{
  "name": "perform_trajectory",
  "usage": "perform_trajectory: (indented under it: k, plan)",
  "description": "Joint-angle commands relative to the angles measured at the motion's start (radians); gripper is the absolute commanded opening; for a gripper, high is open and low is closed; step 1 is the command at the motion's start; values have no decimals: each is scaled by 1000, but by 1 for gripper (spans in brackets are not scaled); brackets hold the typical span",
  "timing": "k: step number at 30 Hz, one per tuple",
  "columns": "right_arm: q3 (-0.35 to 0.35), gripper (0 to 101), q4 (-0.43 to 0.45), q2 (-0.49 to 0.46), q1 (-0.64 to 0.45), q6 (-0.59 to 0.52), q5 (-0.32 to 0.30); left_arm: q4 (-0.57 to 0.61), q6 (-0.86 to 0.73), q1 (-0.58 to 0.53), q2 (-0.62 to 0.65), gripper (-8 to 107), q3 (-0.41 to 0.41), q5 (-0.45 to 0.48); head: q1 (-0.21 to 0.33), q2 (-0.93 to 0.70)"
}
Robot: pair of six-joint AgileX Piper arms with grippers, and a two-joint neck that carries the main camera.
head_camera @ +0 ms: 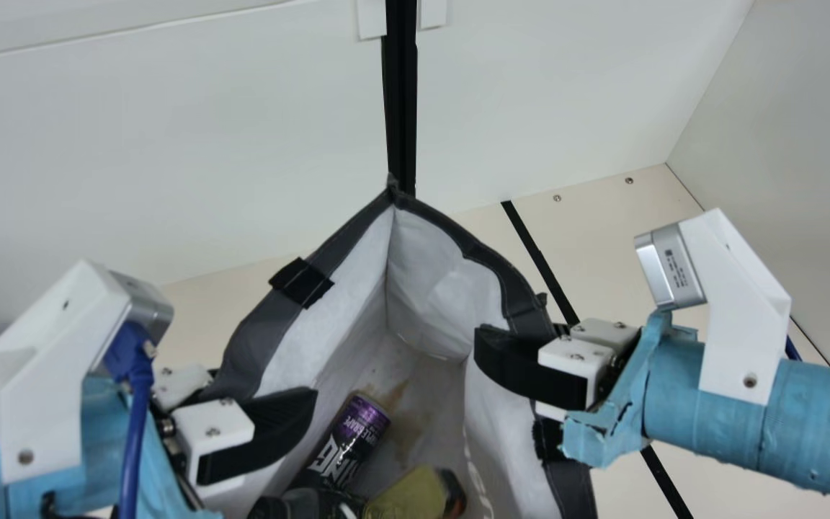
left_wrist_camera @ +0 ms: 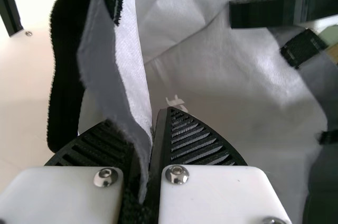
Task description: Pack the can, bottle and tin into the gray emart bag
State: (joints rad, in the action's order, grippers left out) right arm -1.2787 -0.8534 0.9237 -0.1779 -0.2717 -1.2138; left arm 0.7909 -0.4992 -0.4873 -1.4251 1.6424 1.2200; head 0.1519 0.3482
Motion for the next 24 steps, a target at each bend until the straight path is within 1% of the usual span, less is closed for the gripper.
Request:
perform_trajectory:
  k: [1,6,13,24]
  plan:
    - [5,0,5,6,-9,-34,-6,4,-27,14,-16,10,10,0,23,1]
    - [15,0,-5,31,-36,-104,-6,21,-86,52,-62,10,48,0,23,1]
    - [19,0,-17,81,-39,-173,21,35,-150,89,-129,10,110,0,23,1]
    - [4,0,4,171,37,-224,118,54,-209,128,-225,10,205,0,23,1]
